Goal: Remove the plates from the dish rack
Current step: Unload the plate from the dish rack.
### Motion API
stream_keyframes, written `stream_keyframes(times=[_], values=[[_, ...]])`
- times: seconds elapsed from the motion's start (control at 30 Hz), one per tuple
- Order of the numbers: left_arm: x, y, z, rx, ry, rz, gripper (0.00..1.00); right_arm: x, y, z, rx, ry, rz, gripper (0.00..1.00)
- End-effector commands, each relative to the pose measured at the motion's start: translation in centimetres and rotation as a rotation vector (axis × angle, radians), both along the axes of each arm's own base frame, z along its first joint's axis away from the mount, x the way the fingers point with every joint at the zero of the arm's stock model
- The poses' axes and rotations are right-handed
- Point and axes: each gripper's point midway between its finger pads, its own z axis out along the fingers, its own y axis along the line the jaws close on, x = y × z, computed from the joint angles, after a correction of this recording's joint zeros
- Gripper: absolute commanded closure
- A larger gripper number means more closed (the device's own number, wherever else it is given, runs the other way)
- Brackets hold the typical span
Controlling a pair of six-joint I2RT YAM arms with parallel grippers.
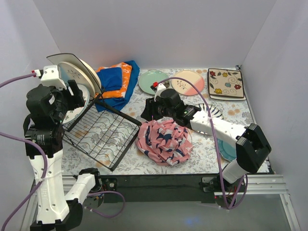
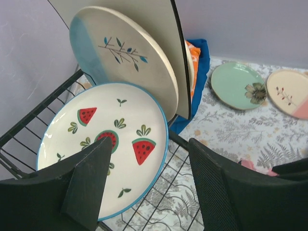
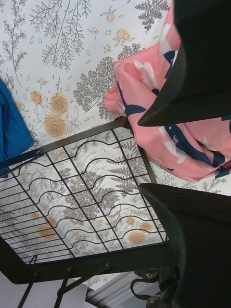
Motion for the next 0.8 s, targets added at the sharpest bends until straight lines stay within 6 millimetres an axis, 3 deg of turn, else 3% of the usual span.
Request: stream_keyframes(times=[0.0,0.13,0.23,0.3,0.33,0.37,0.4,0.43,0.47,0.53,0.63,0.67,0.73,0.77], values=[[0.2,0.1,-3.6,0.084,0.116,-0.043,0.37,0.4,0.4,1.3,0.037,-0.060,0.015,0.43],[0.1,0.0,-3.5,0.103,0.090,-0.049,0.37,0.9,0.5,1.1,0.026,-0.074,0.006,0.43],[0.0,0.4,0.7,0.058,-0.064,0.007,0.38,1.5,0.6,2.0,0.048,-0.069,-0.033,0.43],[1.0,1.5,3.4,0.004,-0.146,0.098,0.46,1.6,1.0,3.7,0.092,-0.056,-0.052,0.44],[1.0,2.3,5.3,-0.023,-0.182,0.151,0.49,1.8,1.4,5.8,0.161,-0.027,-0.087,0.44],[3.4,2.2,3.7,-0.059,-0.085,0.158,0.51,1.6,1.7,6.8,0.196,-0.006,-0.092,0.44],[4.1,2.1,3.5,-0.084,-0.049,0.167,0.52,1.5,2.2,8.1,0.252,0.011,-0.097,0.45],[4.3,2.3,5.1,-0.106,-0.063,0.183,0.52,1.3,2.6,9.5,0.323,0.070,-0.122,0.45],[5.8,2.1,3.6,-0.137,-0.006,0.189,0.53,1.0,2.9,10.1,0.367,0.103,-0.126,0.45],[6.6,1.6,3.7,-0.165,-0.017,0.168,0.53,0.5,4.1,12.2,0.460,0.171,-0.121,0.45],[7.0,1.2,3.5,-0.225,-0.051,0.165,0.54,-0.3,5.8,13.1,0.492,0.218,-0.117,0.45],[7.7,1.5,2.7,-0.240,-0.066,0.185,0.57,-0.4,6.4,14.6,0.521,0.211,-0.112,0.47],[7.1,1.6,3.3,-0.290,-0.127,0.209,0.60,-1.3,8.3,14.5,0.500,0.221,-0.104,0.49],[7.0,2.1,3.0,-0.299,-0.129,0.238,0.60,-1.4,9.0,16.5,0.524,0.203,-0.096,0.50]])
